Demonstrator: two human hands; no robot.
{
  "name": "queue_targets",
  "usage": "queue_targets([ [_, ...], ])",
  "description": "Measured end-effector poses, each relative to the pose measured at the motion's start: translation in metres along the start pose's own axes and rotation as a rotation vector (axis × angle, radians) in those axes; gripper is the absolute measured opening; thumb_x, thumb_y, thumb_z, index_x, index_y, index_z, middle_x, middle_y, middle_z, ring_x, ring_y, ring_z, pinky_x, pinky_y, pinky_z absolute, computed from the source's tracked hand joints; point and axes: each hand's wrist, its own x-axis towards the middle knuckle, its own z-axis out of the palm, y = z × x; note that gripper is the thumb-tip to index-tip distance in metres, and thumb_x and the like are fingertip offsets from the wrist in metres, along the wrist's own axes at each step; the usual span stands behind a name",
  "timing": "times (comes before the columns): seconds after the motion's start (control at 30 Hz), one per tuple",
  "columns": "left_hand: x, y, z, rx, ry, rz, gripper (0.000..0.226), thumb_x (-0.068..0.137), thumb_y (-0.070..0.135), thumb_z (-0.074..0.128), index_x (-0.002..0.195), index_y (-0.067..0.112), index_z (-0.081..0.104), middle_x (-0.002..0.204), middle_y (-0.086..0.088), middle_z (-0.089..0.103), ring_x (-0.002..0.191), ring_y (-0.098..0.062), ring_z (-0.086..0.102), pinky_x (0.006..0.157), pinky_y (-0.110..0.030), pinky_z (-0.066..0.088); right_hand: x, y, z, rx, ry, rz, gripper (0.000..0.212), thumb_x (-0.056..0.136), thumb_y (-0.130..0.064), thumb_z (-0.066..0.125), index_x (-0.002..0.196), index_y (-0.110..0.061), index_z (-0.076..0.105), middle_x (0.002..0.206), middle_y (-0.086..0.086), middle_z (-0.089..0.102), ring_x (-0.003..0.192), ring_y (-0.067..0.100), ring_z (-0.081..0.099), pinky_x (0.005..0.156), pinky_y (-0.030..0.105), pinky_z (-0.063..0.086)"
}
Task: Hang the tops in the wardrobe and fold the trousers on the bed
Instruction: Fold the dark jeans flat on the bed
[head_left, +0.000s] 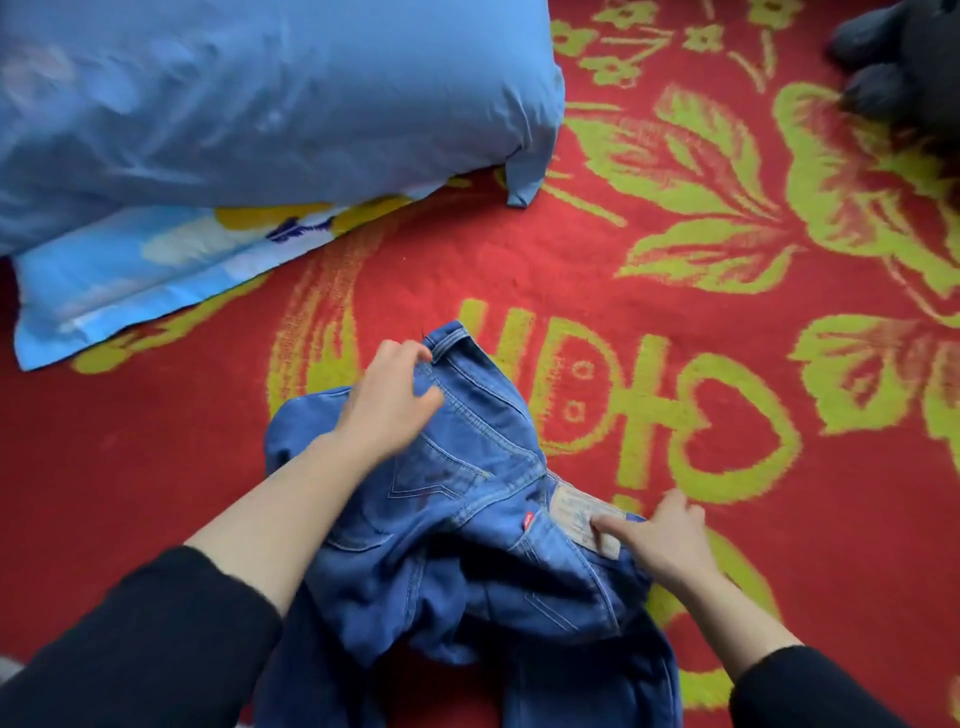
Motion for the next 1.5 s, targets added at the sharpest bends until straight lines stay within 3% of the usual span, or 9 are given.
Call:
queue_targets([
  [0.17, 0.049, 0.008, 0.038, -0.153, -0.074, -0.286, 0.079, 0.086, 0.023, 0.062, 0.150, 0.009, 0.018, 0.150, -0.016, 0.028, 0.135, -0.030, 0.036, 0.108, -0.035, 0.029, -0.004, 0.017, 0.021, 0.424, -0.120, 0.239, 0.038, 0.066, -0.027, 0.083, 0.067, -0.008, 0.050, 0.069, 0.008, 0.050, 0.057, 0.020, 0.046, 0.050, 0.028, 0.030],
  [0.33, 0.030, -0.011, 0.057, -0.158, -0.096, -0.390, 0.037, 0.079, 0.022, 0.069, 0.112, 0.009, 0.058, 0.114, -0.015, 0.062, 0.101, -0.029, 0.059, 0.083, -0.034, 0.041, -0.008, 0.044, 0.005, 0.547, -0.311, 0.312, 0.028, 0.072, -0.015, 0.080, 0.073, -0.011, 0.053, 0.052, 0.001, 0.035, 0.042, 0.015, 0.030, 0.045, 0.023, 0.021],
  [0.43, 0.004, -0.013, 0.042, -0.390, 0.004, -0.431, 0.004, 0.080, 0.018, 0.065, 0.082, 0.015, 0.064, 0.081, -0.008, 0.065, 0.078, -0.023, 0.059, 0.073, -0.036, 0.044, -0.017, 0.046, -0.009, 0.408, -0.157, 0.059, 0.010, 0.078, -0.015, 0.075, 0.079, -0.013, 0.065, 0.076, 0.003, 0.068, 0.065, 0.020, 0.059, 0.061, 0.032, 0.050],
  [0.57, -0.031, 0.009, -0.001, -0.468, 0.113, -0.386, 0.009, 0.083, 0.007, 0.062, 0.085, 0.014, 0.066, 0.068, 0.002, 0.056, 0.069, -0.014, 0.047, 0.061, -0.030, 0.036, -0.051, 0.031, -0.046, 0.175, 0.255, -0.269, 0.016, 0.089, -0.013, 0.060, 0.104, -0.015, 0.058, 0.096, 0.004, 0.054, 0.091, 0.030, 0.056, 0.070, 0.033, 0.036],
  [0.87, -0.075, 0.105, -0.155, -0.479, 0.357, -0.161, 0.020, 0.075, 0.019, 0.072, 0.092, 0.011, 0.068, 0.095, -0.012, 0.070, 0.086, -0.028, 0.062, 0.075, -0.041, 0.049, -0.155, -0.008, -0.210, 0.049, 0.708, -0.444, 0.033, 0.099, -0.043, 0.040, 0.119, -0.016, 0.044, 0.096, 0.023, 0.062, 0.089, 0.044, 0.060, 0.065, 0.041, 0.038],
  [1.03, -0.128, 0.183, -0.215, -0.226, 0.468, 0.005, 0.022, 0.087, 0.015, 0.057, 0.103, 0.000, 0.056, 0.100, -0.030, 0.049, 0.104, -0.040, 0.047, 0.084, -0.041, 0.040, -0.230, -0.003, -0.289, 0.299, 0.791, -0.519, 0.039, 0.099, -0.049, 0.036, 0.121, -0.023, 0.054, 0.094, 0.024, 0.068, 0.086, 0.044, 0.065, 0.070, 0.043, 0.047],
  [1.2, -0.192, 0.268, -0.265, 0.007, 0.482, 0.009, 0.028, 0.092, 0.021, 0.046, 0.120, 0.023, 0.052, 0.116, -0.024, 0.048, 0.095, -0.047, 0.056, 0.086, -0.045, 0.045, -0.290, 0.025, -0.355, 0.822, 0.497, -0.667, 0.021, 0.103, -0.031, 0.038, 0.108, -0.014, 0.049, 0.072, 0.026, 0.065, 0.040, 0.029, 0.060, 0.038, 0.030, 0.049],
  [1.37, -0.252, 0.344, -0.297, -0.629, 0.365, 0.015, 0.023, 0.092, 0.033, 0.047, 0.093, 0.013, 0.060, 0.080, -0.017, 0.067, 0.063, -0.035, 0.067, 0.067, -0.050, 0.058, -0.347, 0.063, -0.419, 0.825, 0.535, -0.867, 0.017, 0.103, -0.030, 0.039, 0.106, -0.020, 0.053, 0.083, 0.023, 0.068, 0.062, 0.028, 0.064, 0.055, 0.036, 0.054],
  [1.5, -0.276, 0.391, -0.309, -0.808, 0.359, 0.135, 0.032, 0.094, 0.052, 0.046, 0.094, 0.021, 0.054, 0.091, -0.008, 0.063, 0.071, -0.026, 0.054, 0.077, -0.046, 0.051, -0.374, 0.084, -0.480, 0.604, 0.795, -1.037, 0.016, 0.097, -0.022, 0.045, 0.102, -0.035, 0.053, 0.095, 0.006, 0.069, 0.088, 0.026, 0.067, 0.083, 0.047, 0.053],
])
